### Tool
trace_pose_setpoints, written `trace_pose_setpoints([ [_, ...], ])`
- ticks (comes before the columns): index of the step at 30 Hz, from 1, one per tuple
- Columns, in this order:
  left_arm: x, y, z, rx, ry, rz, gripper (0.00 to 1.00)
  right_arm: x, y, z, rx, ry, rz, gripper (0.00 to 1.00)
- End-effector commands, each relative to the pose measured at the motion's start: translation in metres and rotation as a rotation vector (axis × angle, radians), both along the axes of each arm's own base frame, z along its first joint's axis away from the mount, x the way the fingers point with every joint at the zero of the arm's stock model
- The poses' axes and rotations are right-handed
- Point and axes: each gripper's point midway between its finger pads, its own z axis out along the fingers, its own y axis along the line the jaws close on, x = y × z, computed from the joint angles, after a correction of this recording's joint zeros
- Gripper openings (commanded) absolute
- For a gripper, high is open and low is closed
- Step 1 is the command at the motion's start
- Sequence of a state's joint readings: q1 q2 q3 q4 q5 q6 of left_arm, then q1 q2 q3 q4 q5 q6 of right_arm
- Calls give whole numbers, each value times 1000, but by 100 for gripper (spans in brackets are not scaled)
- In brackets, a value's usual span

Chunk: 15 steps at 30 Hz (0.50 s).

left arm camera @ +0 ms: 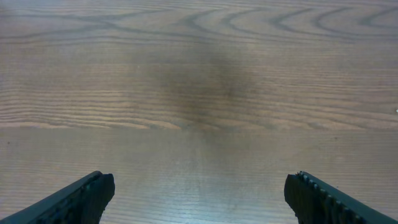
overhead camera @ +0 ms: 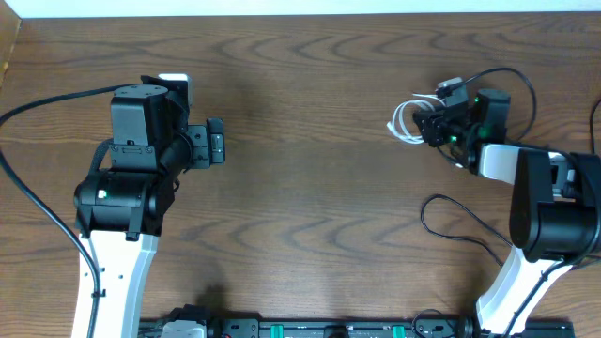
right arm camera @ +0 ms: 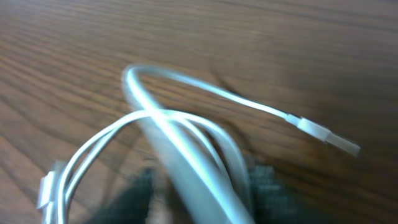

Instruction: Untangle cables

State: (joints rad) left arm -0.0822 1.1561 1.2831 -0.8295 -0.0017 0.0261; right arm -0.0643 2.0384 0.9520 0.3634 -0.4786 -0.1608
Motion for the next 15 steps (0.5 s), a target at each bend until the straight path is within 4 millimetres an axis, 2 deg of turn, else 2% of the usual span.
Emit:
trace_pose_setpoints([
  [1,1,0,4,2,-10,-5,92,1,9,-1,9,-1,26,5],
  [2,1,0,4,2,-10,-5,92,1,9,0,9,-5,25,1],
  [5,1,0,4,2,-10,-5,92,5,4,5,21,-18,4,1],
  [8,1,0,4,2,-10,-5,92,8,-3,21,59,-38,-23,1],
  [11,1,0,4,2,-10,-5,92,8,1,52,94,-94,20,1],
  [14,1,0,4,2,-10,-5,92,4,8,89,110,-146,54,1],
  [15,1,0,4,2,-10,-5,92,0,11,108,114,-168,66,1],
])
